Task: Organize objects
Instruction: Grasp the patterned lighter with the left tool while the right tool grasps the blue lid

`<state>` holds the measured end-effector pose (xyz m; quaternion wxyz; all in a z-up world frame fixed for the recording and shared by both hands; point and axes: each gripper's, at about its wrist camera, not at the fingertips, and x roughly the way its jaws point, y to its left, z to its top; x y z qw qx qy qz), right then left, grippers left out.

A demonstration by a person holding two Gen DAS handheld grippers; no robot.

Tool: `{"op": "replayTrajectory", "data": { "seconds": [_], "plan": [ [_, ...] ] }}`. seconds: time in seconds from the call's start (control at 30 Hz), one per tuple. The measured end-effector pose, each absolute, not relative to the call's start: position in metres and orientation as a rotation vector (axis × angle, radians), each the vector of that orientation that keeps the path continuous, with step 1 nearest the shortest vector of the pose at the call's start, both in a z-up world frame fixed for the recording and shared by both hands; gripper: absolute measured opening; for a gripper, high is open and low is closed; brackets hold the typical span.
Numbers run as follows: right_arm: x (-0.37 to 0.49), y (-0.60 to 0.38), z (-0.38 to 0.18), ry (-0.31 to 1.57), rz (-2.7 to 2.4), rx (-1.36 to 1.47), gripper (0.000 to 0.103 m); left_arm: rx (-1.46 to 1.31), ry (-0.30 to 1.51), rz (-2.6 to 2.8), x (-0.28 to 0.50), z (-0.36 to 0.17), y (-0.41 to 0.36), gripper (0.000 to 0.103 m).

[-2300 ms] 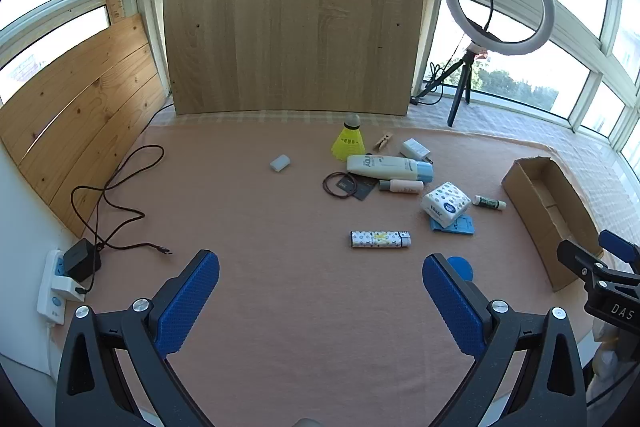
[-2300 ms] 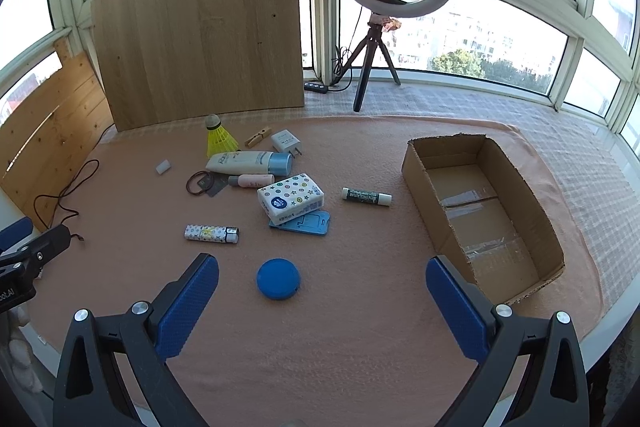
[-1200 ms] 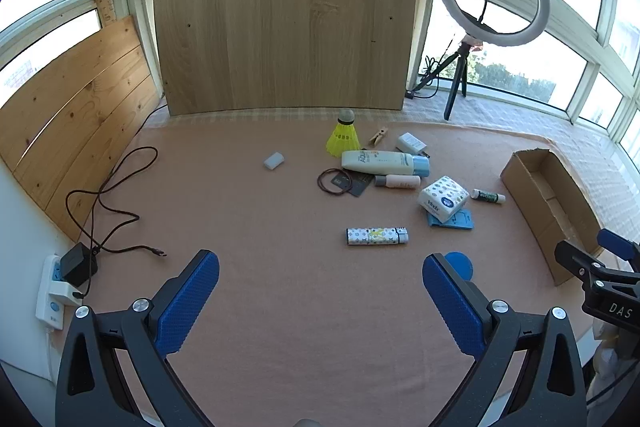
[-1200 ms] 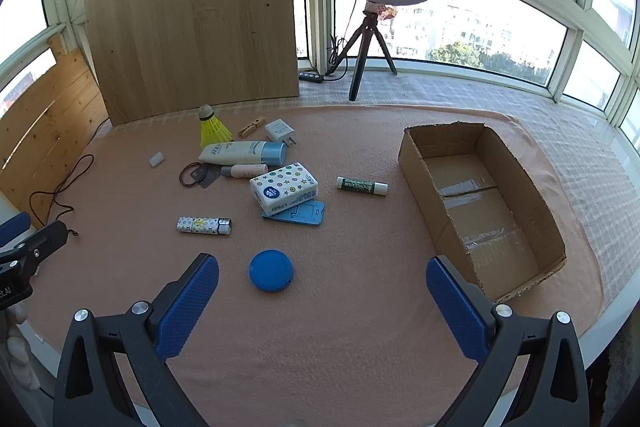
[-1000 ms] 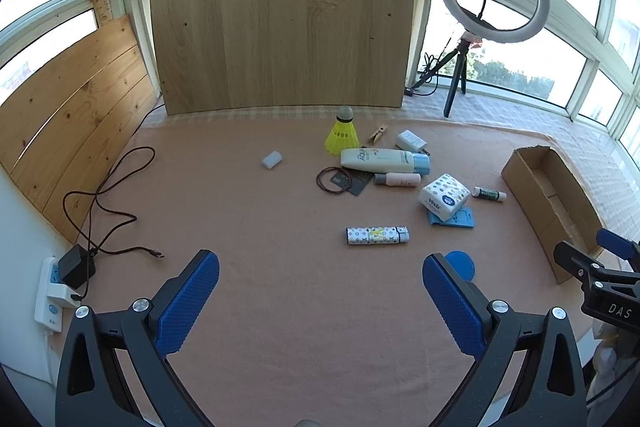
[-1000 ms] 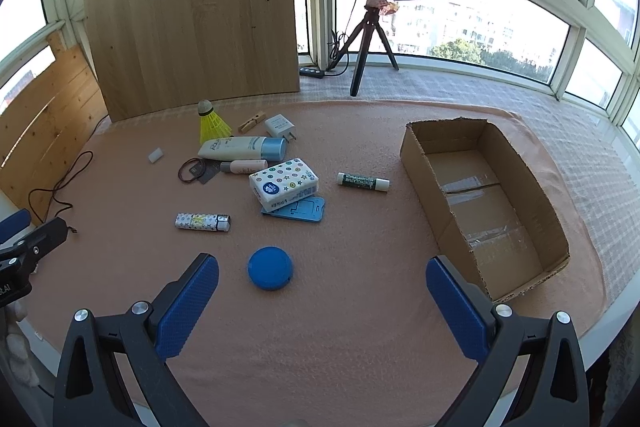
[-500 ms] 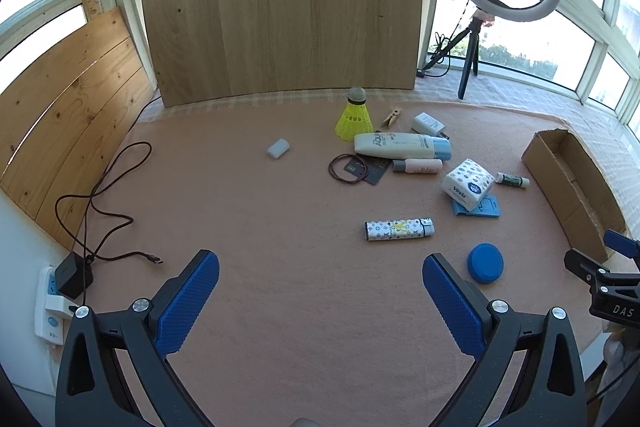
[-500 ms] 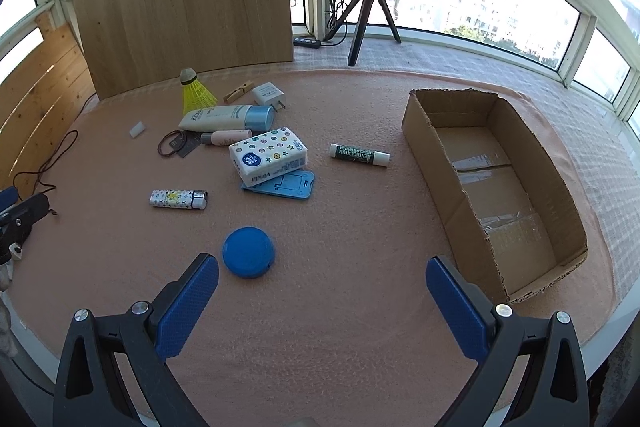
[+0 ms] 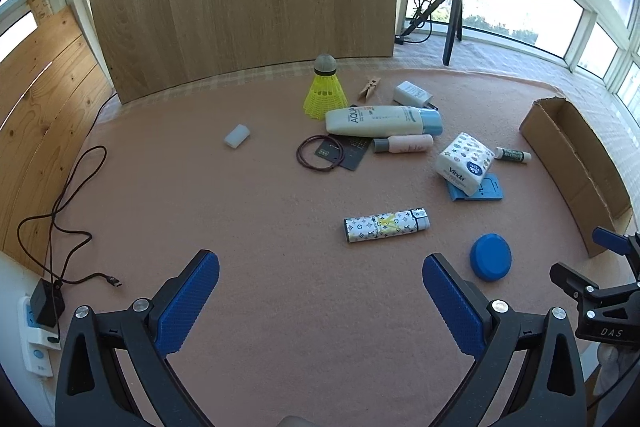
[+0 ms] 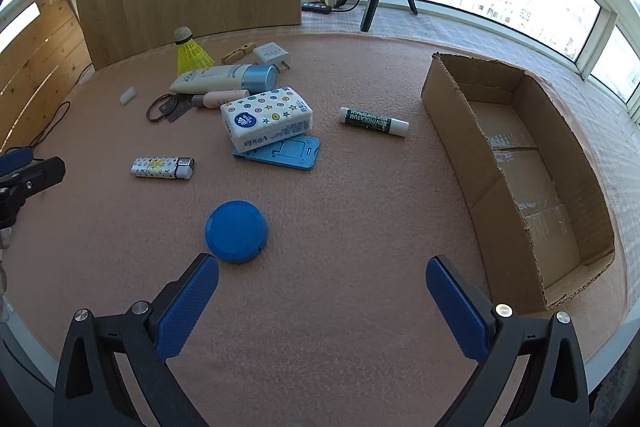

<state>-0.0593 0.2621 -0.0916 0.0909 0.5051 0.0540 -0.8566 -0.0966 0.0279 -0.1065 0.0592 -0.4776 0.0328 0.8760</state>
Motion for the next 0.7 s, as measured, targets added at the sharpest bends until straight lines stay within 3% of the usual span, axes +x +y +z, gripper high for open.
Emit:
{"op": "replayTrajectory", "data": {
  "seconds": [0.4, 0.7],
  "plan": [
    [-0.065, 0.249, -0.108, 0.167, -2.472, 1.527, 0.09, -1.442, 0.393, 2.449, -0.137, -0.151, 0.091, 0.101],
    [-0.071, 0.246, -0.118, 0.127, -2.416, 1.565, 0.08, -1.465, 0.48, 2.401, -0.154, -0.178, 0.111, 0.101]
  ]
}}
